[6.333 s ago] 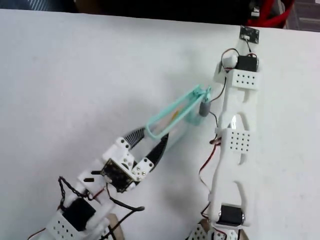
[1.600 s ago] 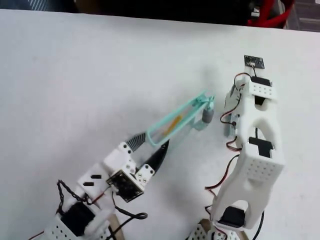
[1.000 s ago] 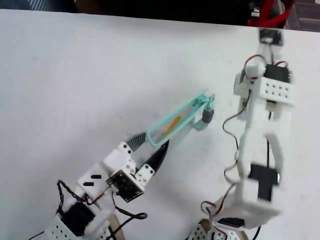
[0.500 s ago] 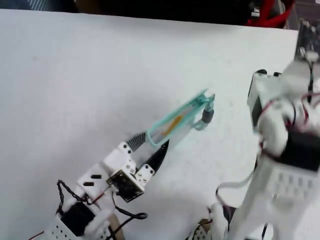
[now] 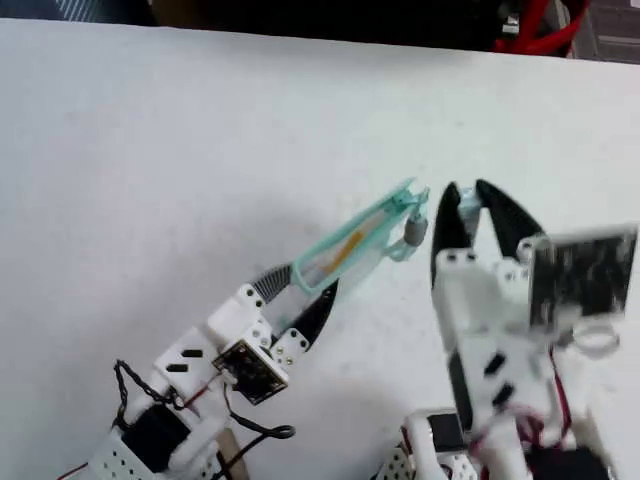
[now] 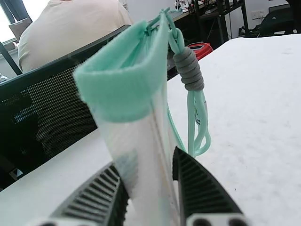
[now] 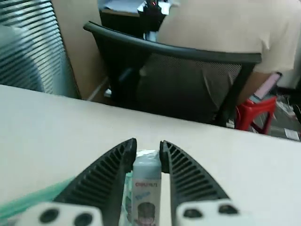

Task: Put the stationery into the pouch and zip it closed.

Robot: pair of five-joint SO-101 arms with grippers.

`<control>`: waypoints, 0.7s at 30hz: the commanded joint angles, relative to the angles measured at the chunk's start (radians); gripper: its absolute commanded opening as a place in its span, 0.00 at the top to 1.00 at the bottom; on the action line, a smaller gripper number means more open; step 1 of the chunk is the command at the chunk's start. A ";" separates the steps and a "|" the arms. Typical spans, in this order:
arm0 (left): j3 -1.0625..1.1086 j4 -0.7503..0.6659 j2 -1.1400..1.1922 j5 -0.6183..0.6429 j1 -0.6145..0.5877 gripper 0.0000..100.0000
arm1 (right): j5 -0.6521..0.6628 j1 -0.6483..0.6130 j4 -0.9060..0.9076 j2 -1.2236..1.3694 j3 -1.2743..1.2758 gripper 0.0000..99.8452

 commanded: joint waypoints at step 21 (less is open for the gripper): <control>0.015 0.035 0.008 -0.021 -0.012 0.89 | 0.009 -0.390 -0.429 0.314 0.150 0.98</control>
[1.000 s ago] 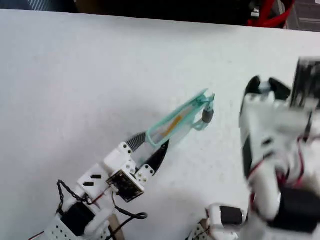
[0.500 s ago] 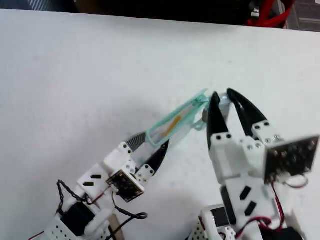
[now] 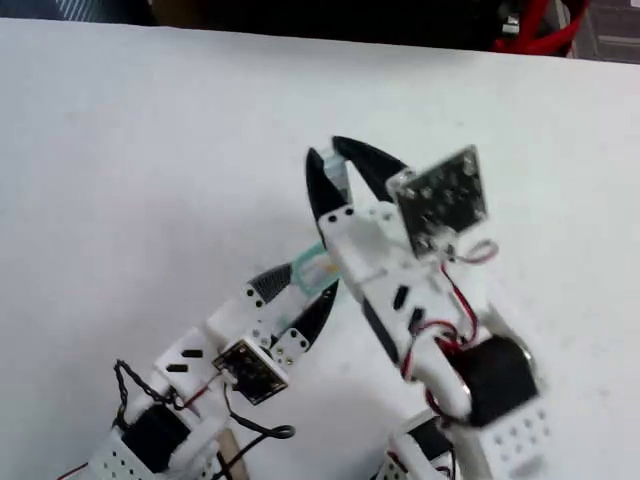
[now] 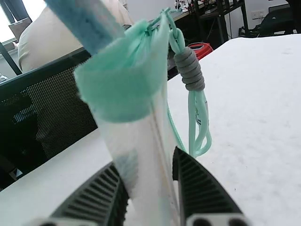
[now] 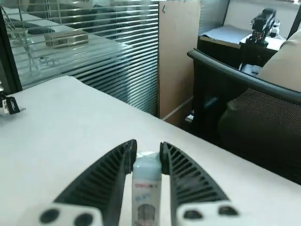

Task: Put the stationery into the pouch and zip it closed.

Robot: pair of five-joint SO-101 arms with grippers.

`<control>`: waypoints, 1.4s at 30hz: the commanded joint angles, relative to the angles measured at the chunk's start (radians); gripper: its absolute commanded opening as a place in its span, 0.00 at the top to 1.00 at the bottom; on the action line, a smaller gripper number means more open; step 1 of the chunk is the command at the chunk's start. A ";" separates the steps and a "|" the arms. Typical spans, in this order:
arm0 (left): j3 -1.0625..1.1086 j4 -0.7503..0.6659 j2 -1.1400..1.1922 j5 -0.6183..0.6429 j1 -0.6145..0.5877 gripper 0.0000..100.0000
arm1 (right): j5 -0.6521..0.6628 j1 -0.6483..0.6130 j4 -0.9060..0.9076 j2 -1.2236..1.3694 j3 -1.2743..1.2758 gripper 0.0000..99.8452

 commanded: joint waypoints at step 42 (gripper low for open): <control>0.012 -0.037 0.008 0.104 -0.137 0.89 | 0.012 -0.012 0.002 -0.176 0.269 0.98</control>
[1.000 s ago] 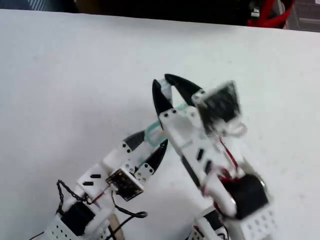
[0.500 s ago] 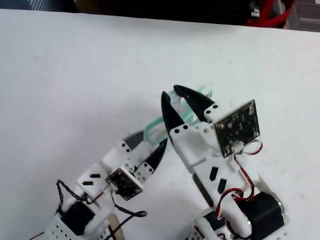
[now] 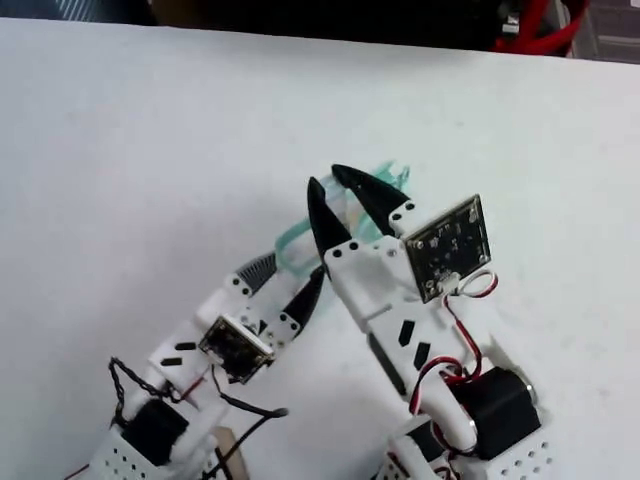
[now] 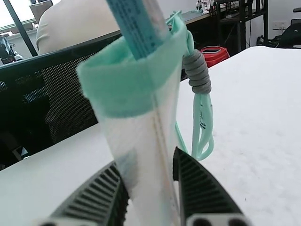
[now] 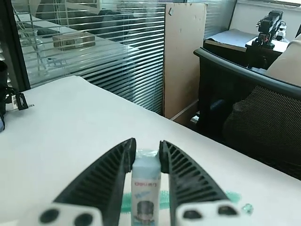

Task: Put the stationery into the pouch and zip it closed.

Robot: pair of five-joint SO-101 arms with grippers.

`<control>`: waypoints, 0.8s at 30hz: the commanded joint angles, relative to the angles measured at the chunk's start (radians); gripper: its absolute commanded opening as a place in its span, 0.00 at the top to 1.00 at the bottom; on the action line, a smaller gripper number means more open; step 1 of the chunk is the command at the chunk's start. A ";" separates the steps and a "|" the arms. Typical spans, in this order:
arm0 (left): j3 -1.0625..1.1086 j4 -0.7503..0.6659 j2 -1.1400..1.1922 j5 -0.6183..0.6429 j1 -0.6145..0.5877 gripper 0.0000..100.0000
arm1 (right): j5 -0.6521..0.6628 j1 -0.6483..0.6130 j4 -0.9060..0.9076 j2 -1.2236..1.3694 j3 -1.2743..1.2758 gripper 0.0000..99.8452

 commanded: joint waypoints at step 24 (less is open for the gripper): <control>0.005 0.008 0.008 0.138 0.013 0.77 | 0.012 0.007 -0.173 0.010 0.232 0.98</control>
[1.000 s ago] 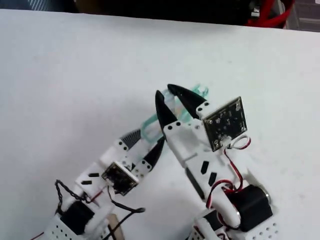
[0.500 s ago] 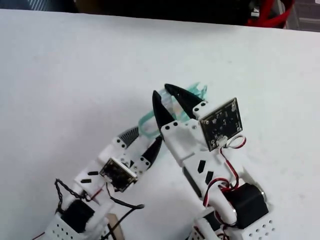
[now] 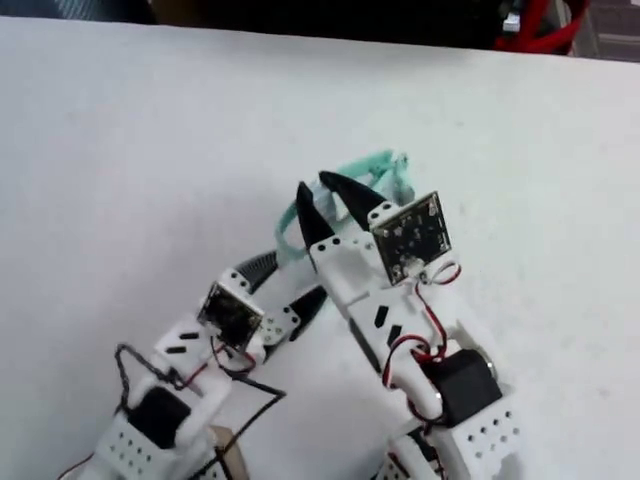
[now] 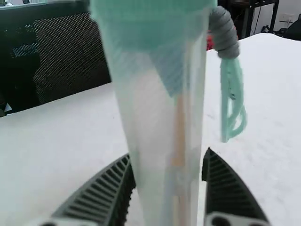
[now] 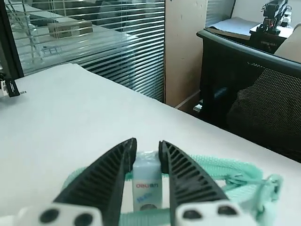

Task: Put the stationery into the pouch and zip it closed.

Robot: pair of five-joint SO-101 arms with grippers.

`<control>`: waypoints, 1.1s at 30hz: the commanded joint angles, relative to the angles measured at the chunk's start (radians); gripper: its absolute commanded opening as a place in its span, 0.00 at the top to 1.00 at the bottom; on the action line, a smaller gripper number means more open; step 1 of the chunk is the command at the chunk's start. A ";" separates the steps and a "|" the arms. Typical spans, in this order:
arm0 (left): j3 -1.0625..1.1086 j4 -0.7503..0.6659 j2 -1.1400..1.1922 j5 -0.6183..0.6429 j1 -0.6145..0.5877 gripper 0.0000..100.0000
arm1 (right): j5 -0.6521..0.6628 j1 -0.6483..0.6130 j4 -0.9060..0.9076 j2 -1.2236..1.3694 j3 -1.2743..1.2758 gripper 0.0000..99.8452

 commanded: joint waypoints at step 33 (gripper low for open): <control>-0.003 -0.006 -0.008 0.011 0.007 0.77 | 0.015 0.004 0.194 -0.120 -0.034 0.71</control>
